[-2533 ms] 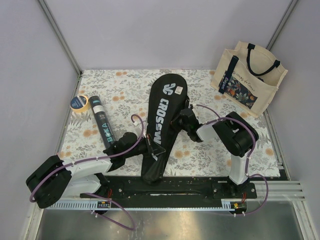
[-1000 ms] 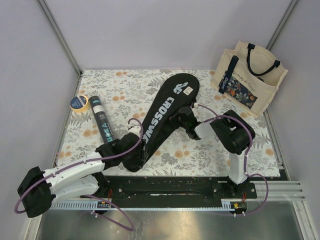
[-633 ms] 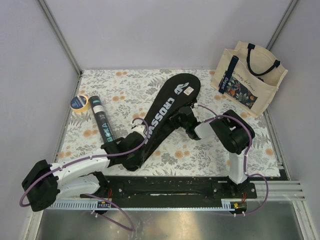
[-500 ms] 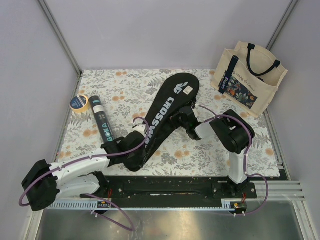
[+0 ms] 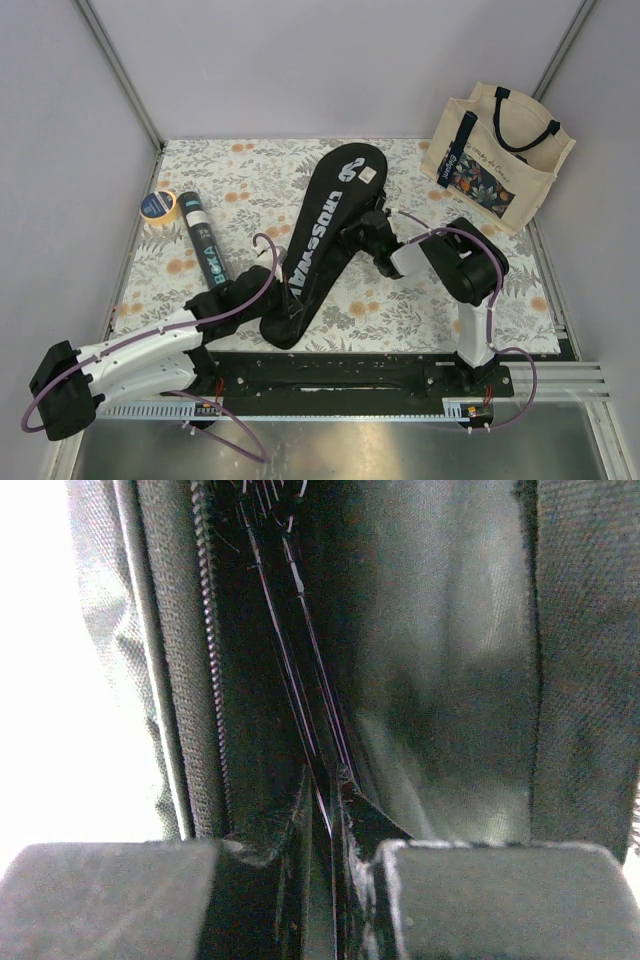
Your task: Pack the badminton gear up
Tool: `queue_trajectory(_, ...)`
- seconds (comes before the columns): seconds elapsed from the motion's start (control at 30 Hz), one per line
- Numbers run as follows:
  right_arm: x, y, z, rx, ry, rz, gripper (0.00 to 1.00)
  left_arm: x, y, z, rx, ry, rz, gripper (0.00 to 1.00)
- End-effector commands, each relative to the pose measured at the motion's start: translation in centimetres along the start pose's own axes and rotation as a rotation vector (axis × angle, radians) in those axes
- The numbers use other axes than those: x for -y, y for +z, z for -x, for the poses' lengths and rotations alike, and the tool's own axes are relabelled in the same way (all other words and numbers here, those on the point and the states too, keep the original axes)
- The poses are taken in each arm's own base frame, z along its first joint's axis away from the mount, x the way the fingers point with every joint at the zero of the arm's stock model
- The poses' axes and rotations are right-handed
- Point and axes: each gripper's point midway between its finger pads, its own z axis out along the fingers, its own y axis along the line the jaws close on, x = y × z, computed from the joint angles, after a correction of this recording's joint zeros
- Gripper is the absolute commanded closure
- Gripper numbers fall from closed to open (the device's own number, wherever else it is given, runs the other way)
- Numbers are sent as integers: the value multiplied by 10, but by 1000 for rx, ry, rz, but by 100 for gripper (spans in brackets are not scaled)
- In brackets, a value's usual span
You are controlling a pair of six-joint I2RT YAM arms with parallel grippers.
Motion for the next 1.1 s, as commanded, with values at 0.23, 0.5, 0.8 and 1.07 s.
queue_trajectory(0.23, -22, 15, 34, 160, 33, 65, 100, 41, -2, -19, -65, -140, -234, 100)
queue_trajectory(0.5, -22, 8, 20, 111, -30, 35, 79, 38, 9, -22, -69, -147, -215, 100)
queue_trajectory(0.8, -2, -48, -32, -246, -278, 12, 50, 42, 20, -13, -43, -133, -214, 100)
queue_trajectory(1.07, 26, -111, -62, -450, -377, 48, 49, 45, 22, -5, -22, -110, -207, 100)
